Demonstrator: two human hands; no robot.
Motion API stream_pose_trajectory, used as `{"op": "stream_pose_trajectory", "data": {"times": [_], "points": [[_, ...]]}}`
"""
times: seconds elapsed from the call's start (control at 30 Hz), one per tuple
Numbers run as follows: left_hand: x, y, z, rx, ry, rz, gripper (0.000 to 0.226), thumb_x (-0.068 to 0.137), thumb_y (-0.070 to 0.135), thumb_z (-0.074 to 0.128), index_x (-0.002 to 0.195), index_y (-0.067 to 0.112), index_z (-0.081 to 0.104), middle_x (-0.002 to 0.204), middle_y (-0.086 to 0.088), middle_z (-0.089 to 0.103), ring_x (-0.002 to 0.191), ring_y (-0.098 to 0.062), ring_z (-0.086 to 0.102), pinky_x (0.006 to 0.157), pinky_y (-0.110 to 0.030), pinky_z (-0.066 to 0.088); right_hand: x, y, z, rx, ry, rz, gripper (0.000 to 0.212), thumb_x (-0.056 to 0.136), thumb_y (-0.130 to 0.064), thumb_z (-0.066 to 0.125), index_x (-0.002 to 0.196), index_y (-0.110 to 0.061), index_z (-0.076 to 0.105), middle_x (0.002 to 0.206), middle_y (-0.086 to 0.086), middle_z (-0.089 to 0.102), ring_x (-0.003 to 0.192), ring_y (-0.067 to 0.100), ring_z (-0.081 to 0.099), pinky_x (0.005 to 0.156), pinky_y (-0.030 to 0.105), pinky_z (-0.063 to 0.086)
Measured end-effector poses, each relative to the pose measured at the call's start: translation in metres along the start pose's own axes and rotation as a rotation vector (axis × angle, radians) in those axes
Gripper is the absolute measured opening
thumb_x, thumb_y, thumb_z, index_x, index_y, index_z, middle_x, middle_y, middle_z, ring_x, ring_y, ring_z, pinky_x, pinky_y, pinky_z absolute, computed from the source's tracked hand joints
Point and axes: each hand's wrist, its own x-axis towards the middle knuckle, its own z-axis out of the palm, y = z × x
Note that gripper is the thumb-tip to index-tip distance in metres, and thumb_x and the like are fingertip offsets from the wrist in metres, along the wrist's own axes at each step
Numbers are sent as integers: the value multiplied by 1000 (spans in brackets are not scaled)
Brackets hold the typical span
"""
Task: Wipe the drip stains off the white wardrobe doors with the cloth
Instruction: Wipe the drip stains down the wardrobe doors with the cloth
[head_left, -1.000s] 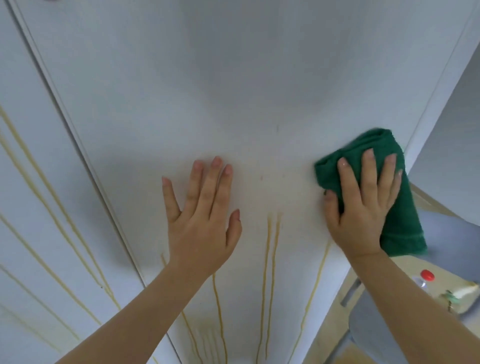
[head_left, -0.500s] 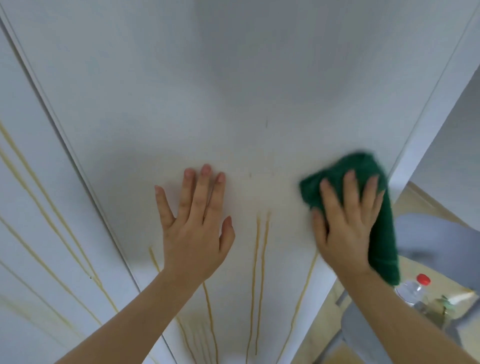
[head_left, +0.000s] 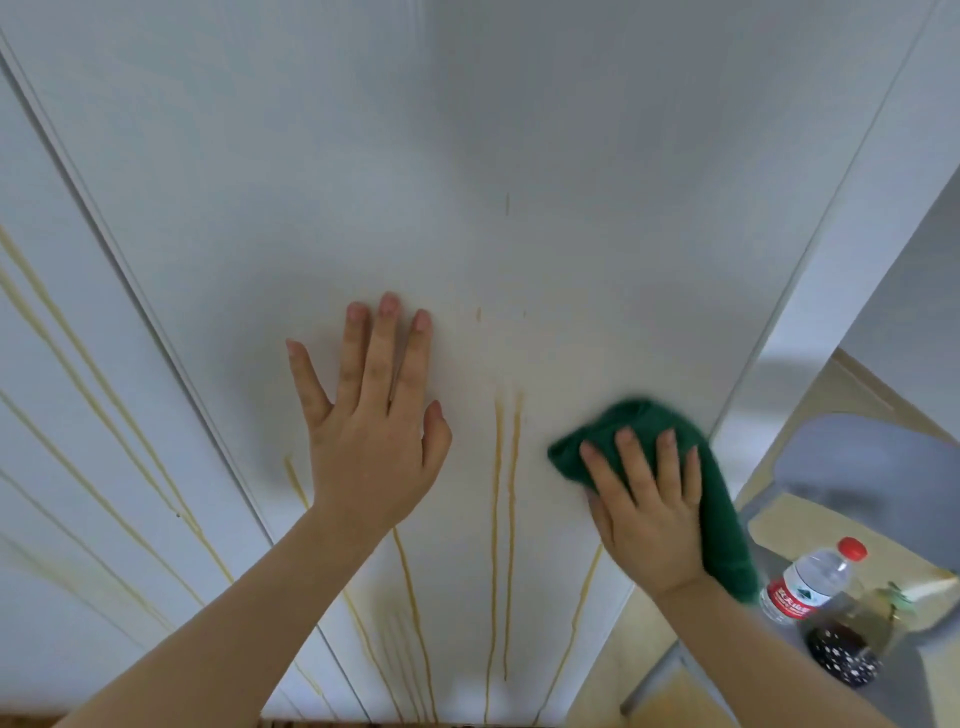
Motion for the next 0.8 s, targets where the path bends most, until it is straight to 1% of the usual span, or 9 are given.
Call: {"op": "stream_pose_trajectory", "data": {"times": [0.1,0.2,0.37,0.43,0.5,0.57,0.67,0.73,0.8], "points": [[1,-3,5,23,26,22,62,87,20,40,146,7,27,149,-15,24,145,-27,10,109,-62,11,-29,3,-5,-32,-107,-77,47,93,-29,43,138,-28,30,146,2,30,133,31,20,116,46,9],[1,-2,9,25,42,13,62,87,20,36,146,7,23,148,-17,24,140,-35,17,108,-62,12,6,2,-14,28,-39,-3,46,95,-30,45,139,-28,32,158,-3,9,141,27,13,115,46,9],[1,5,9,39,48,-16,67,80,18,46,143,6,27,144,-18,30,135,-37,26,105,-64,15,52,1,-13,60,103,213,52,100,-34,39,148,-31,19,149,5,15,138,34,9,116,44,4],[1,3,8,32,32,-3,68,81,21,48,144,9,26,146,-15,27,137,-33,22,105,-64,13,32,-6,-5,-16,76,206,54,100,-35,38,149,-30,16,152,7,11,142,34,4,116,46,4],[1,-5,8,27,17,25,66,83,24,49,144,10,27,146,-13,26,137,-31,22,105,-64,12,7,-19,-1,-43,14,233,46,101,-38,33,144,-28,23,148,9,17,139,38,9,117,46,4],[1,-13,5,7,18,71,64,85,28,50,144,11,31,146,-12,27,137,-31,25,105,-65,12,-8,-36,-1,-10,-63,342,42,102,-42,28,140,-25,24,144,13,24,132,43,16,117,42,1],[-4,-20,1,-48,12,104,60,88,31,49,143,13,34,148,-10,28,137,-29,28,107,-64,10,3,-71,-5,112,-97,651,49,100,-46,19,143,-22,21,147,17,20,133,42,12,115,37,-4],[-12,-24,-2,-81,-2,93,61,87,32,51,144,15,34,149,-8,28,138,-28,28,108,-63,9,26,-95,-8,205,-69,841,54,100,-47,18,146,-17,21,152,17,16,135,40,6,115,42,0],[-20,-29,-3,-106,-16,91,62,86,31,52,144,16,34,149,-7,28,138,-28,28,108,-63,9,44,-110,-9,268,-55,890,55,100,-44,23,146,-15,20,151,15,11,137,38,2,114,44,3]]}}
